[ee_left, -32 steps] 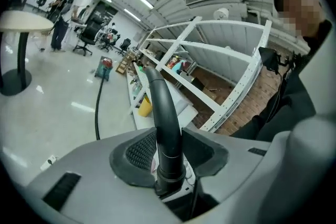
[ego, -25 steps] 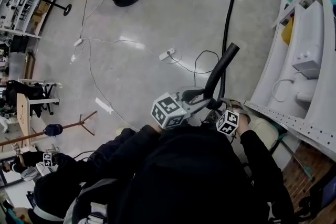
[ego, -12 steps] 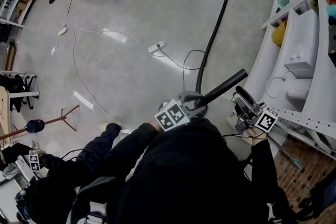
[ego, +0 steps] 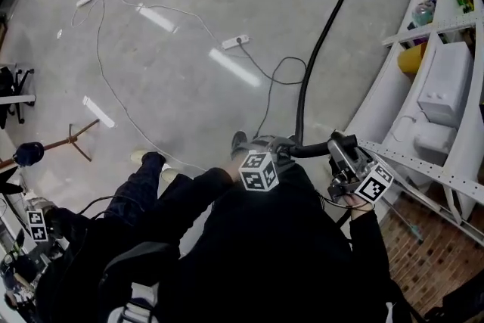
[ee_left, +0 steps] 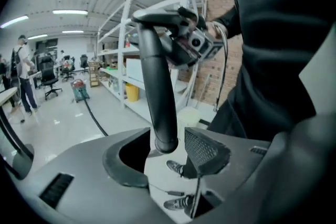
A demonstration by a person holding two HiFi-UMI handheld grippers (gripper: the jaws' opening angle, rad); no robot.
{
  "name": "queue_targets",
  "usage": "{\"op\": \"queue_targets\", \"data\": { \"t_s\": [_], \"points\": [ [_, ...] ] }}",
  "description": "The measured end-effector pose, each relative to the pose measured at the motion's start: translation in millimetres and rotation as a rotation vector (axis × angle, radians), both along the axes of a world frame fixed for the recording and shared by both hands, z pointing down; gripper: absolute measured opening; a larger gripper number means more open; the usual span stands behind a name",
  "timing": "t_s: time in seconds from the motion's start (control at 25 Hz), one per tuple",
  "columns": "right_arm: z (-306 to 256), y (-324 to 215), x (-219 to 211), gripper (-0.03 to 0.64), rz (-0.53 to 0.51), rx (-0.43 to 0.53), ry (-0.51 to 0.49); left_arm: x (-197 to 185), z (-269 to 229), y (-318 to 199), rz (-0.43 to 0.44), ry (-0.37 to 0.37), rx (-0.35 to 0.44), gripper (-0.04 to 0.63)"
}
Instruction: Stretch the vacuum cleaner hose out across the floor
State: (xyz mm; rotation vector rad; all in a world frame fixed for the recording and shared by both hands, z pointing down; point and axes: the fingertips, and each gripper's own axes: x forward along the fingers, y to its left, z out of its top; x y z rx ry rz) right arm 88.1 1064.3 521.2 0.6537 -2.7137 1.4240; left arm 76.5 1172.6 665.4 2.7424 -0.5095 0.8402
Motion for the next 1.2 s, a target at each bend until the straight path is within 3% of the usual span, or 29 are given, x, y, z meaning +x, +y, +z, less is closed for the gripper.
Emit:
{"op": "queue_targets", "data": {
  "t_s": [0.12,0.24,0.36,0.64,0.84,1.08,1.2],
  "points": [
    [19.0,37.2,-17.7,0.153,-0.112,0.015,0.101,-18.9,42.2,46.1,0.057,-0.105,-0.119,0.227],
    [46.3,74.3,-19.0,0.153,-0.255,0.022,0.209,-30.4,58.5,68.7,-0.035,-0.048,-0.353,0.227],
    [78.5,107.0,-13.1,0.153,-0.389,0.008,0.304,-33.2,62.8,69.3,-0.133,0.006,-0.467,0.227],
    [140.6,165.3,11.1,0.153,-0.610,0.009,0.391,-28.5,63.4,64.3,-0.422,0.063,-0.544,0.227],
    [198.9,201.5,38.0,0.152,-0.686,0.004,0.362,-24.6,59.9,116.1,-0.593,-0.029,-0.581,0.227],
    [255.2,228.9,69.2,0.152,-0.733,-0.010,0.355,6.2,56.3,158.6,-0.705,-0.110,-0.625,0.227],
    [273.6,239.1,69.6,0.152,-0.762,-0.010,0.390,31.5,60.9,169.3,-0.643,-0.161,-0.631,0.227]
  ]
}}
